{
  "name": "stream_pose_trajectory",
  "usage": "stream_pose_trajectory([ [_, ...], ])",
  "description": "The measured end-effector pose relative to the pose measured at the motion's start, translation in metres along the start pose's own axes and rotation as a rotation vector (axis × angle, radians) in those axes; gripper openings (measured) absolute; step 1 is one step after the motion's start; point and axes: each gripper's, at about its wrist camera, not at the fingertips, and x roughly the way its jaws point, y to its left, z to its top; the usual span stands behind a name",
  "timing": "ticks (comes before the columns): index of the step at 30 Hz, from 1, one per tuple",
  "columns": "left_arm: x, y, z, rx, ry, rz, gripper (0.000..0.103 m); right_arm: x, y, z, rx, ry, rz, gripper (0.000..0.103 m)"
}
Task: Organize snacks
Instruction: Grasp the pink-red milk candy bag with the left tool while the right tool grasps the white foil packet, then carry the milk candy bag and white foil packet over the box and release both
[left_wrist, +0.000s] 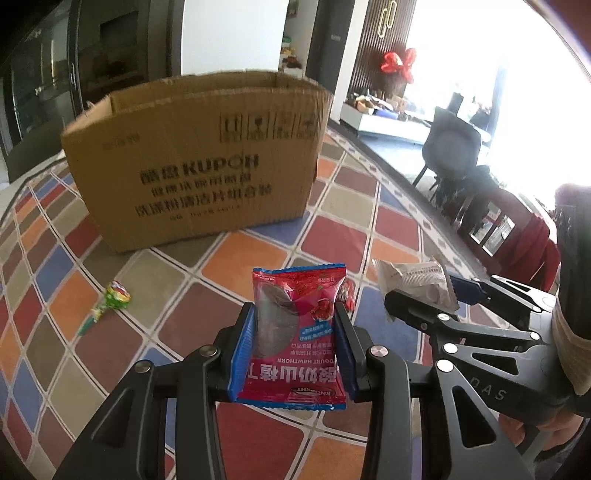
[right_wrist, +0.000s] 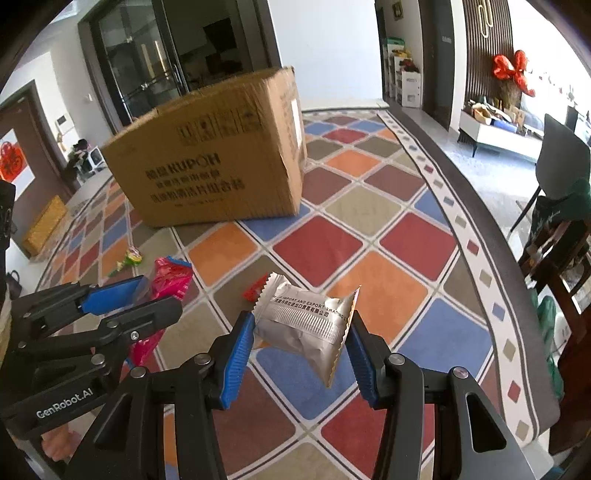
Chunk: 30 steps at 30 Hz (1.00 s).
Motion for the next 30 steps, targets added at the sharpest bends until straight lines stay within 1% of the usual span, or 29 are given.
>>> stream_pose_trajectory([
  [6,-0.02,0.008,0.013,-0.003,-0.068,0.021,0.04,-0.012,0.006,0.011,-0.017,-0.045,0.013,0.051],
  [11,-0.036,0.017,0.028,-0.014,-0.124,0.042,0.04,-0.02,0.014,0.028,-0.033,-0.089,0.03,0.051],
  [21,-0.06,0.039,0.067,-0.031,-0.22,0.088,0.04,-0.031,0.035,0.073,-0.075,-0.182,0.07,0.051],
  [30,-0.079,0.055,0.099,-0.002,-0.282,0.143,0.04,-0.039,0.053,0.117,-0.123,-0.254,0.089,0.051],
])
